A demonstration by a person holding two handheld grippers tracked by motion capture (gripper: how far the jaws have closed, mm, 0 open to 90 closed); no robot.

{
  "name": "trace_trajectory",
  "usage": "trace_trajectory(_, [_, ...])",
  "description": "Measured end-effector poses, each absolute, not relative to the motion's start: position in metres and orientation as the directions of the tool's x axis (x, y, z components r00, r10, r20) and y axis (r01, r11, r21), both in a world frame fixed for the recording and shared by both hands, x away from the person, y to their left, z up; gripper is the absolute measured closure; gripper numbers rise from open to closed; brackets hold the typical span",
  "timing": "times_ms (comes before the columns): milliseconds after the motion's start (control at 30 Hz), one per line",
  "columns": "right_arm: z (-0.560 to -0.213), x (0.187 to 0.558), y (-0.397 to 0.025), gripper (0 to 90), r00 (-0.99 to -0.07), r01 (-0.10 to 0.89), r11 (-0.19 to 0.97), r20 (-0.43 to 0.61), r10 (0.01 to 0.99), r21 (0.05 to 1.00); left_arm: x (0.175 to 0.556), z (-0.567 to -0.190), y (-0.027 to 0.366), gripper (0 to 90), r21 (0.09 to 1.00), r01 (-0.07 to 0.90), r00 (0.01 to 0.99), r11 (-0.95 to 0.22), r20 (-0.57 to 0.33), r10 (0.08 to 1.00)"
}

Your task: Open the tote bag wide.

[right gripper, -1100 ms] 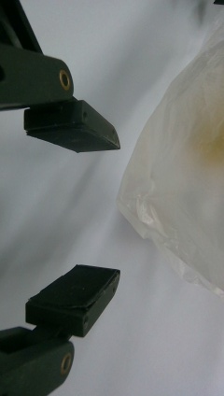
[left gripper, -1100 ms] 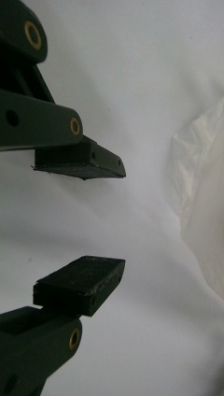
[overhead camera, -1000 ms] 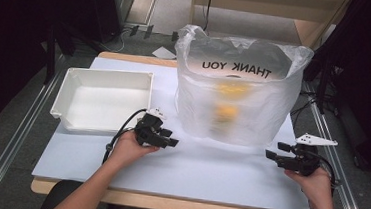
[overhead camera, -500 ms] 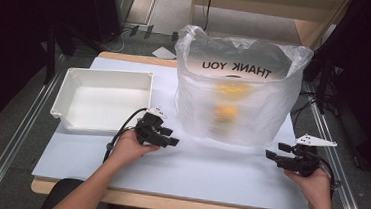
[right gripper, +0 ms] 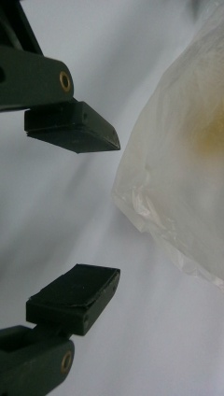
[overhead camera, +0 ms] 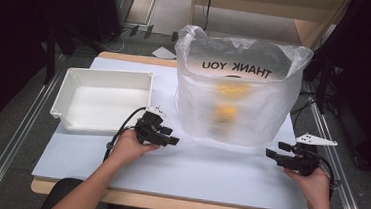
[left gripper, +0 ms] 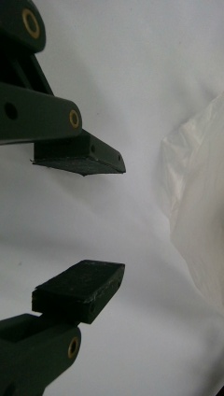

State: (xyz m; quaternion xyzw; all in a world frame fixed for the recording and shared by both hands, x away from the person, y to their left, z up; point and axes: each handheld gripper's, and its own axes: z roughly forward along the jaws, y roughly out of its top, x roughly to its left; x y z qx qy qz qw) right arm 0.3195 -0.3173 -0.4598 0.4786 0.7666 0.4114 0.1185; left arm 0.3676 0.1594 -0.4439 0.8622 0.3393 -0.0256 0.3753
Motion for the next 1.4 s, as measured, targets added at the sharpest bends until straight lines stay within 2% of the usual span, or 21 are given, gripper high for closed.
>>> trace_trajectory(1000, [-0.462, 0.320, -0.317, 34.3, -0.525, 0.640, 0.217, 0.214, 0.824, 0.737, 0.370, -0.446, 0.160, 45.7, 0.625, 0.607, 0.766, -0.490, -0.298, 0.569])
trace_trajectory(1167, [-0.456, 0.318, -0.321, 37.6, -0.520, 0.632, 0.202, 0.217, 0.826, 0.748, 0.370, -0.434, 0.159, 53.5, 0.611, 0.610, 0.764, -0.504, -0.286, 0.578])
trace_trajectory(1200, [-0.453, 0.318, -0.322, 38.8, -0.515, 0.628, 0.193, 0.217, 0.830, 0.754, 0.372, -0.428, 0.161, 56.8, 0.621, 0.620, 0.759, -0.480, -0.318, 0.569])
trace_trajectory(1267, [-0.450, 0.319, -0.322, 39.0, -0.513, 0.628, 0.193, 0.214, 0.831, 0.754, 0.373, -0.425, 0.162, 58.8, 0.624, 0.617, 0.762, -0.479, -0.322, 0.562])
trace_trajectory(1400, [-0.437, 0.323, -0.327, 45.5, -0.534, 0.608, 0.204, 0.204, 0.821, 0.768, 0.372, -0.410, 0.163, 65.1, 0.647, 0.579, 0.794, -0.496, -0.309, 0.524])
